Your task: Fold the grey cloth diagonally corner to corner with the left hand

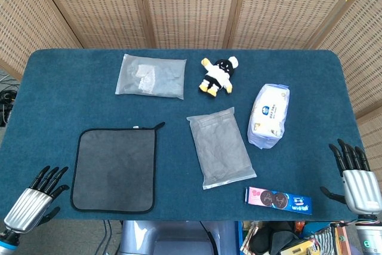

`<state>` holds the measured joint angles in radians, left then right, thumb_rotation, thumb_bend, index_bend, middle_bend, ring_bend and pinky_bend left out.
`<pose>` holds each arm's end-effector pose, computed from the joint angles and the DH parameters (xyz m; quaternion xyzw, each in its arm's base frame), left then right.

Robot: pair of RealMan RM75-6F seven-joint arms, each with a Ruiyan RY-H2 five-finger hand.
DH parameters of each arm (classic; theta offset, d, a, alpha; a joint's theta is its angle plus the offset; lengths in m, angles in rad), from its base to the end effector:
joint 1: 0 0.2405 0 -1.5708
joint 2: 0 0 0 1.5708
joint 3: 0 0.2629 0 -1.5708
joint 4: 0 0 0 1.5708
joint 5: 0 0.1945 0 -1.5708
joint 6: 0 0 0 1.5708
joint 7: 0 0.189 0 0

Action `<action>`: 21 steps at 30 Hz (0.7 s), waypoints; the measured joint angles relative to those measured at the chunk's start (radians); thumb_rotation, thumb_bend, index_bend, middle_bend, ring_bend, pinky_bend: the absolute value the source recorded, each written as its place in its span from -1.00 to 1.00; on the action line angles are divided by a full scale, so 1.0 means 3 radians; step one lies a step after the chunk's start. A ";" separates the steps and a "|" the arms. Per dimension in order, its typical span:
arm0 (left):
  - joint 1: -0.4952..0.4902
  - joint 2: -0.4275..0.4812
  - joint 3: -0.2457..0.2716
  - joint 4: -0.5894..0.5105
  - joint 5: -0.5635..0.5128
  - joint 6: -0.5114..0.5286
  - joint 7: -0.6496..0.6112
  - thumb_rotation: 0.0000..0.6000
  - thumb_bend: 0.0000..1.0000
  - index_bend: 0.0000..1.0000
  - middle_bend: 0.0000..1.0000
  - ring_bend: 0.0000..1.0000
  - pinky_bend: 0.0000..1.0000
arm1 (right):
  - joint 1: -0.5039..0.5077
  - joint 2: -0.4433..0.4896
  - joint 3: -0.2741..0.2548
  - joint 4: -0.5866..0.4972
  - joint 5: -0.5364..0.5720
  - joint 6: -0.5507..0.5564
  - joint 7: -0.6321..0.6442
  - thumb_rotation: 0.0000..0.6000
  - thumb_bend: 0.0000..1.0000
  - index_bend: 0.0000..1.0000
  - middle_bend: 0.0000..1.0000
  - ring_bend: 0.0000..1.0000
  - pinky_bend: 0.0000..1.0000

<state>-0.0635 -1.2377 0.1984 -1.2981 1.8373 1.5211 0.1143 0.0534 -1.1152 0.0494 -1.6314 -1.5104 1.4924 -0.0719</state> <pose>-0.3247 0.1581 0.1005 -0.7776 -0.2814 -0.2926 0.4801 -0.3119 -0.2152 0.1759 0.6009 -0.3760 0.3677 0.6019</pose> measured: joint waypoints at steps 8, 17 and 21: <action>0.0030 -0.0126 0.0031 0.0222 -0.0002 -0.0070 0.0079 1.00 -0.45 -0.34 -1.00 -1.00 -1.00 | -0.0007 0.0000 0.0005 -0.0001 0.0010 0.0010 0.0010 1.00 -1.00 -1.00 -1.00 -1.00 -1.00; -0.0101 -0.0190 -0.0032 0.0335 -0.0034 -0.0278 0.0165 1.00 -0.45 -0.34 -1.00 -1.00 -1.00 | -0.0011 -0.0004 0.0018 0.0012 0.0014 0.0027 0.0033 1.00 -1.00 -1.00 -1.00 -1.00 -1.00; -0.0157 -0.0226 -0.0023 0.0351 -0.0044 -0.0425 0.0224 1.00 -0.45 -0.34 -1.00 -1.00 -1.00 | -0.0016 -0.0004 0.0026 0.0018 0.0023 0.0036 0.0043 1.00 -1.00 -1.00 -1.00 -1.00 -1.00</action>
<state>-0.1105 -1.3057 0.1915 -1.1927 1.8241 1.3936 0.1815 0.0486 -1.1164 0.0571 -1.6260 -1.5034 1.5033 -0.0590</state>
